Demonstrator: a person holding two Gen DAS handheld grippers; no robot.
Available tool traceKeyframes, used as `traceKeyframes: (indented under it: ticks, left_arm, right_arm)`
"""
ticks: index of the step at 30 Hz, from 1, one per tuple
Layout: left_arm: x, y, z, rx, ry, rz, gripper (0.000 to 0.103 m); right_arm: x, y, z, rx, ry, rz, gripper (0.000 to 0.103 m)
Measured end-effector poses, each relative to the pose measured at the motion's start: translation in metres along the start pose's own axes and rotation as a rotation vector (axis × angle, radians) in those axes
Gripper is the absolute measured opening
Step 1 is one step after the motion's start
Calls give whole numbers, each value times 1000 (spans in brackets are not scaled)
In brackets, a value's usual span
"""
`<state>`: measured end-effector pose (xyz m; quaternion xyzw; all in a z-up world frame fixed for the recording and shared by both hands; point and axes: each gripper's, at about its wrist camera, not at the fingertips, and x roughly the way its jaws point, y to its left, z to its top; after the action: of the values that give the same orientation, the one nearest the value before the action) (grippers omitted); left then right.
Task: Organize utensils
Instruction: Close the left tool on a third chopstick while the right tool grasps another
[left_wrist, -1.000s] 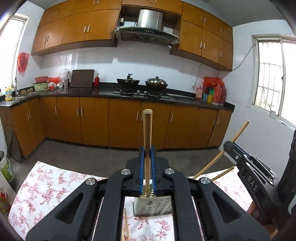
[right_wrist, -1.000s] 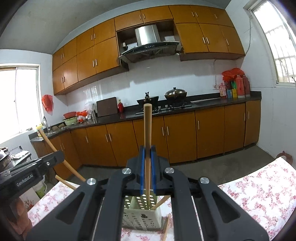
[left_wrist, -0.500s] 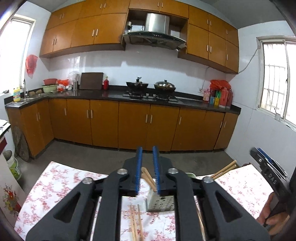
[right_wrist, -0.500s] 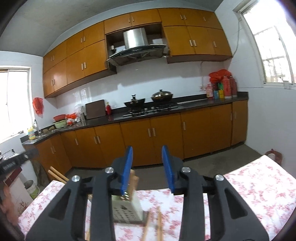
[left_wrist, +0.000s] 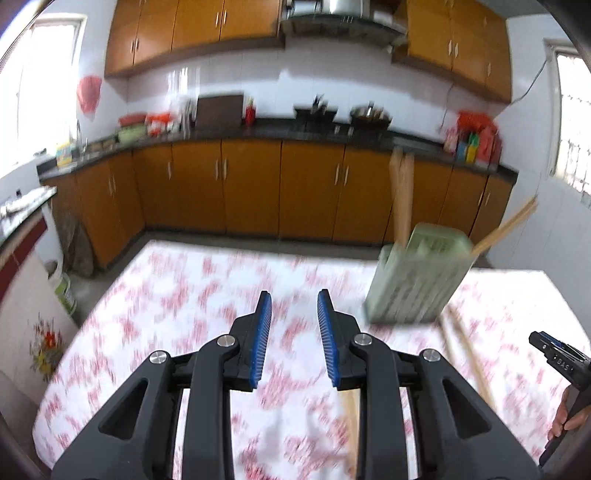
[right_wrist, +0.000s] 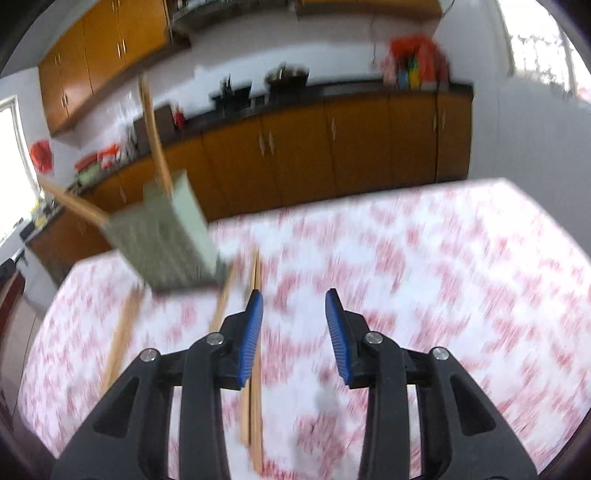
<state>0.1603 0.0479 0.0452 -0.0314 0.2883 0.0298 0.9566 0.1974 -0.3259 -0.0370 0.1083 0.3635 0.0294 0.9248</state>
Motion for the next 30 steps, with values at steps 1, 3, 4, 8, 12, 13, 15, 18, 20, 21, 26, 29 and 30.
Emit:
traceKeyframes:
  ticks: [1,3,4,8,12,13,15,18,20,21,26,29,30]
  left_arm:
    - [5,2,-8,-2,23,5,27]
    - [14,6,-23,-6,64,6,27]
    - [19,7,-30,-5,89,6,27]
    - [28,5,-47,14,140,2,27]
    - [31,2,-55,26,157,-4,27]
    - [32,1,-56,28,161,-6,27]
    - [34,-1,-58,30,168,-11,27]
    - [37,-6,-62,34,181,-26,27]
    - [39,-8,-63,32,190,-46,27]
    - [40,-9,-64,29,194,-56,27]
    - [43,-12,-73,13,225,-141,27]
    - [48,-19,-80,21,250,-174,27]
    - [50,-22,-83,23,261,-182,27]
  right_arm:
    - [8,4,-8,-10,37,15,28]
    - [20,9,-20,-29,87,34,22]
    - [26,13,-24,-42,109,38,21]
    - [39,20,-34,-65,149,41,18]
    - [49,26,-35,-79,169,42,17]
    - [52,28,-36,-91,174,37,17]
    - [52,29,-37,-105,176,25,15]
    - [54,32,-37,-134,174,-7,8]
    - [56,31,-36,-147,169,-44,8]
    - [56,27,-34,-138,163,-73,8]
    - [58,-15,-23,1,135,-167,8]
    - [57,-28,-21,35,132,-171,8]
    - [57,-29,-21,35,132,-167,8]
